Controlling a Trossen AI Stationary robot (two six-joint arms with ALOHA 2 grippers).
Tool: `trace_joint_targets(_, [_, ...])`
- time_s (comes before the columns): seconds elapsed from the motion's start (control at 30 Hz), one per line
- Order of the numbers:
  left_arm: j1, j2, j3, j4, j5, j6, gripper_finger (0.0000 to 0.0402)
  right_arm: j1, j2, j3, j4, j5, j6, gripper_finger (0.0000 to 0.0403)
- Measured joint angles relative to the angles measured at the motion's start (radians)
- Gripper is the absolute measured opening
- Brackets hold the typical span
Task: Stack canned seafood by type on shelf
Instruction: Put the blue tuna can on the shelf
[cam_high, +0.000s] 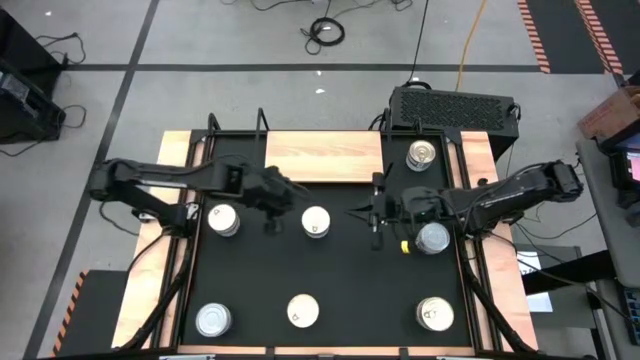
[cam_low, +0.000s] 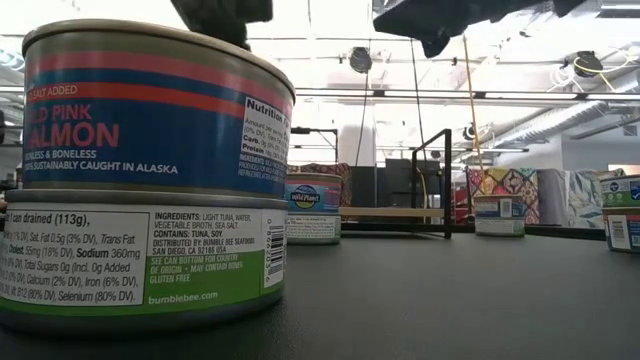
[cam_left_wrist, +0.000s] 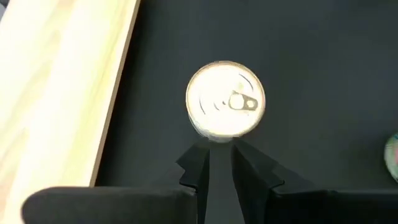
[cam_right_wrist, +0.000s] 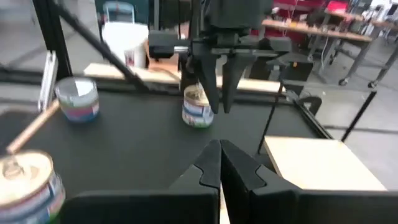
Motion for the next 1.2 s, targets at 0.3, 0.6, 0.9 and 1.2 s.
trace_joint_targets(0.3, [0.097,0.196,0.138,0.008,0.113,0.0,0.0181,-0.011,-0.012,0.051,-0.293,0.107,-0.018,0.0038])
trace_joint_targets(0.6, [0.098,0.319,0.232,-0.004,0.14,-0.071,0.0241,-0.022,-0.016,0.051,-0.374,0.091,-0.014,0.0133])
trace_joint_targets(0.9, [0.105,0.341,0.232,-0.005,0.137,0.06,0.0242,-0.022,-0.035,0.051,-0.321,-0.002,-0.05,0.0173])
trace_joint_targets(1.2, [0.124,0.425,0.232,-0.02,0.164,0.088,0.0242,0.015,-0.062,0.05,-0.447,-0.008,-0.048,0.0169])
